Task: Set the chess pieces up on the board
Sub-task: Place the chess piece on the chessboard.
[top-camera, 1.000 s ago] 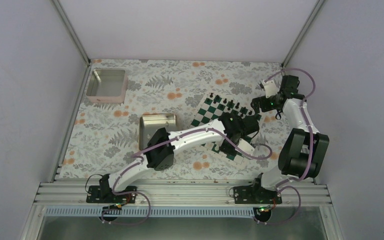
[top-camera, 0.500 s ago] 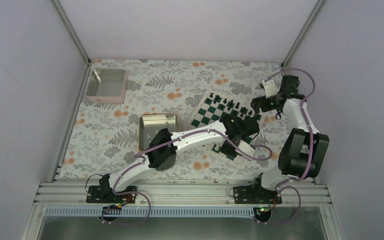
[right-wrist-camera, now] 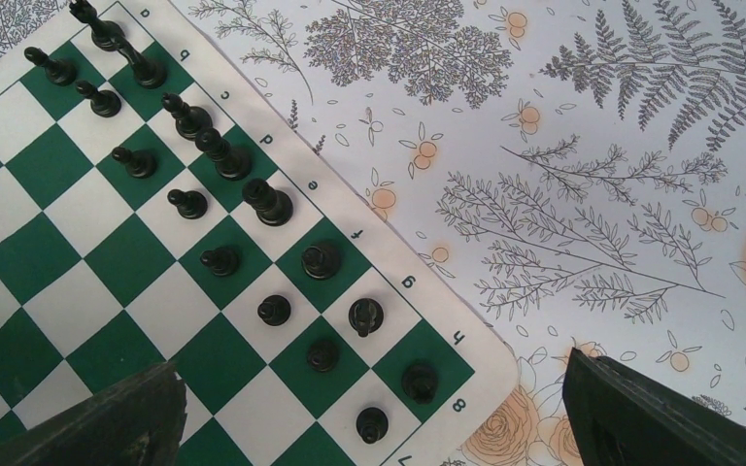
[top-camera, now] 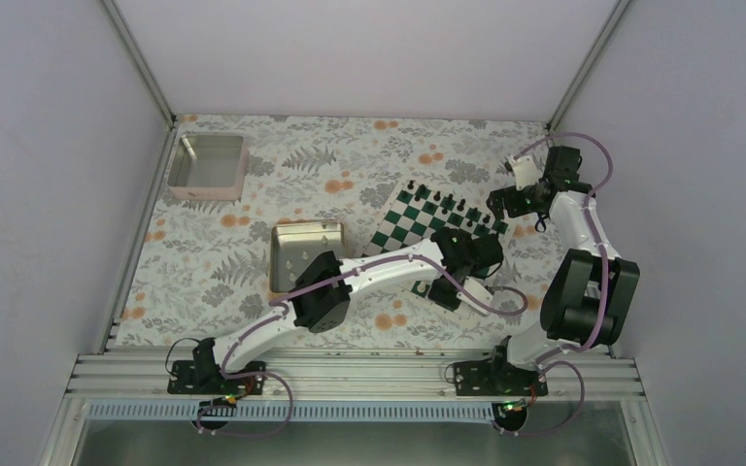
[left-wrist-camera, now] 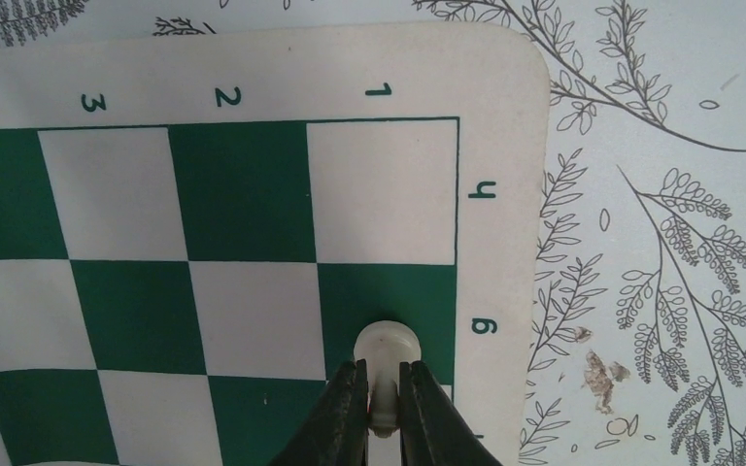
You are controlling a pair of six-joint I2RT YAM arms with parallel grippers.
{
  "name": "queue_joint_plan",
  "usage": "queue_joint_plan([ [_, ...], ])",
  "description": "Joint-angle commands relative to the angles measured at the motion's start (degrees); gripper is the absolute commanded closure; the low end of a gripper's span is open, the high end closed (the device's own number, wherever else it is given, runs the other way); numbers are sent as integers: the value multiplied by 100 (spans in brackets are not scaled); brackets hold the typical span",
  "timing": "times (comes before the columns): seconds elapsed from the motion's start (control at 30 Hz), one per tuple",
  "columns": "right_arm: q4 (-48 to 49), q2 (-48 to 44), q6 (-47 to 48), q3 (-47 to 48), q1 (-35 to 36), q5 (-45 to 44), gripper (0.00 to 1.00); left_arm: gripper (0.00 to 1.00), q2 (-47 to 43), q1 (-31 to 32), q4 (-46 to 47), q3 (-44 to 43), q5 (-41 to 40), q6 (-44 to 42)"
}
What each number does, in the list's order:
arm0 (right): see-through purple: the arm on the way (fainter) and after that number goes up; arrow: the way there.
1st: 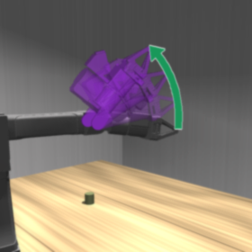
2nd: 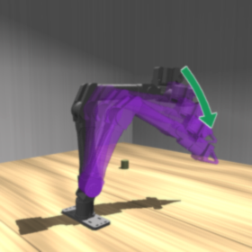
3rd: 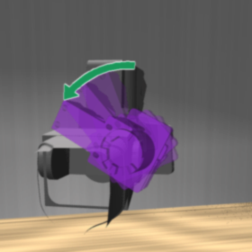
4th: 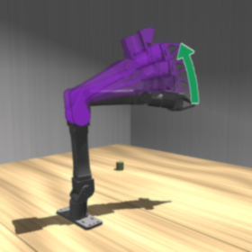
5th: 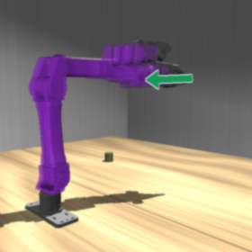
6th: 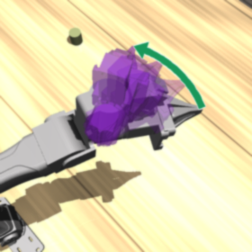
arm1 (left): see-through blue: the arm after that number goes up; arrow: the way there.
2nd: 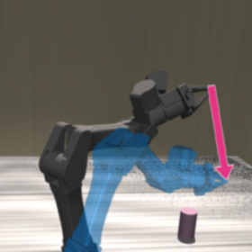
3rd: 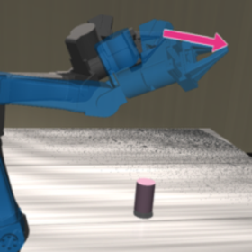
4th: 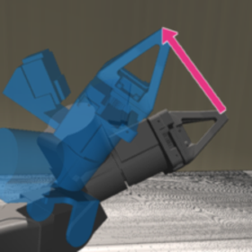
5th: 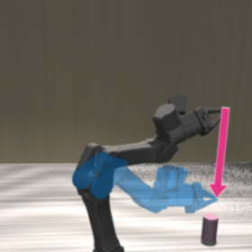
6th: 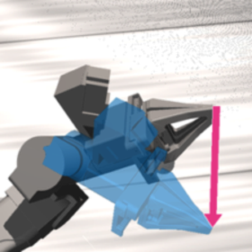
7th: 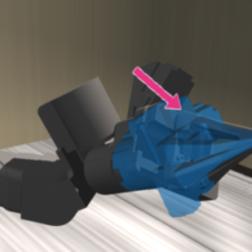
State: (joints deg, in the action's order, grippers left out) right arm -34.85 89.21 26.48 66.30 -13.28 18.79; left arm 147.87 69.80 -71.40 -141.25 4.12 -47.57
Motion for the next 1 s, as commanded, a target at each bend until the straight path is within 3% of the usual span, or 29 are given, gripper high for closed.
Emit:
queue_joint_plan([
  [0.0, -28, -114, -47, 122, -62, 126, 0, 90, 40, 34, 23, -123, 27, -85],
  [0.57, -18, -105, -29, 119, -61, 145, 0, 83, 26, 42, -67, -169, 15, -86],
  [0.8, -22, -84, -29, 102, -61, 146, 0, 68, -208, 42, -71, -217, 1, -92],
  [0.97, -26, -87, -22, 93, -67, 128, 0, 55, -556, 40, -156, 109, -491, -40],
])
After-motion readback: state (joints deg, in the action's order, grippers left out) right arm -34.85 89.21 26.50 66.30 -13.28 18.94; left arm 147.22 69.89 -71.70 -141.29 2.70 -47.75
